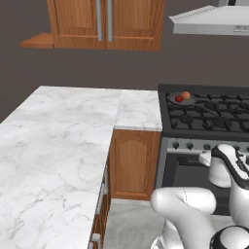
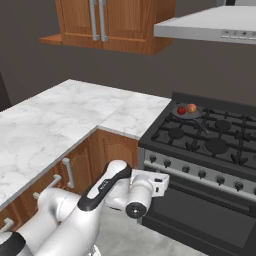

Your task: Place the pan on the rear left burner on the stove. Then place the tomato and the onion in the pan and turn on the rear left burner.

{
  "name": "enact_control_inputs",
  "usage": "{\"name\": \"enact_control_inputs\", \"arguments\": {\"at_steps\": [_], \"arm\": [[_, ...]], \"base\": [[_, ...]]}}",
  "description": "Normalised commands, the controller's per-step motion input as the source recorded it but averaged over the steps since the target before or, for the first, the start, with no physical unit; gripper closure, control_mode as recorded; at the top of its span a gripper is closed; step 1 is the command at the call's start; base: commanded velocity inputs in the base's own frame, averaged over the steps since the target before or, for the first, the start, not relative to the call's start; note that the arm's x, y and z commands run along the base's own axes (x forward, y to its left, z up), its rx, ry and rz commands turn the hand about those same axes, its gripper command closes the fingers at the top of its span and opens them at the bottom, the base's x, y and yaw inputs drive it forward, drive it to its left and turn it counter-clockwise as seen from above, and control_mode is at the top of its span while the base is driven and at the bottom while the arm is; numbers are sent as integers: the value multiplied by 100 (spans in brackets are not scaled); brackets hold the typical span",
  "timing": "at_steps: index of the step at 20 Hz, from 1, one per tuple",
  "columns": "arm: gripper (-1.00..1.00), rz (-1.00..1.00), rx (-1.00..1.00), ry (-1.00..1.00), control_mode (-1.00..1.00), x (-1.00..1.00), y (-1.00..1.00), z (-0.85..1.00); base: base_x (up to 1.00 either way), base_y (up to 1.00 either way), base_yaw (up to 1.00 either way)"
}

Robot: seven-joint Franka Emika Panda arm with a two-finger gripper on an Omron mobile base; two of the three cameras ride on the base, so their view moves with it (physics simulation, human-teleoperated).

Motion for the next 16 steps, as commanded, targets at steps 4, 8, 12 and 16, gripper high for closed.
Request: {"name": "enact_control_inputs", "arguments": {"at_steps": [4,8,12,16], "arm": [[-100,-5,-1,5,-100,15,13,-1],[-100,-5,-6,9,-100,18,14,-11],[-100,-5,-7,7,-100,20,19,-15],[-100,-5,-7,4,-100,14,26,-21]], "base": [[0,0,0],[0,0,0],[0,0,0],[0,0,0]]}}
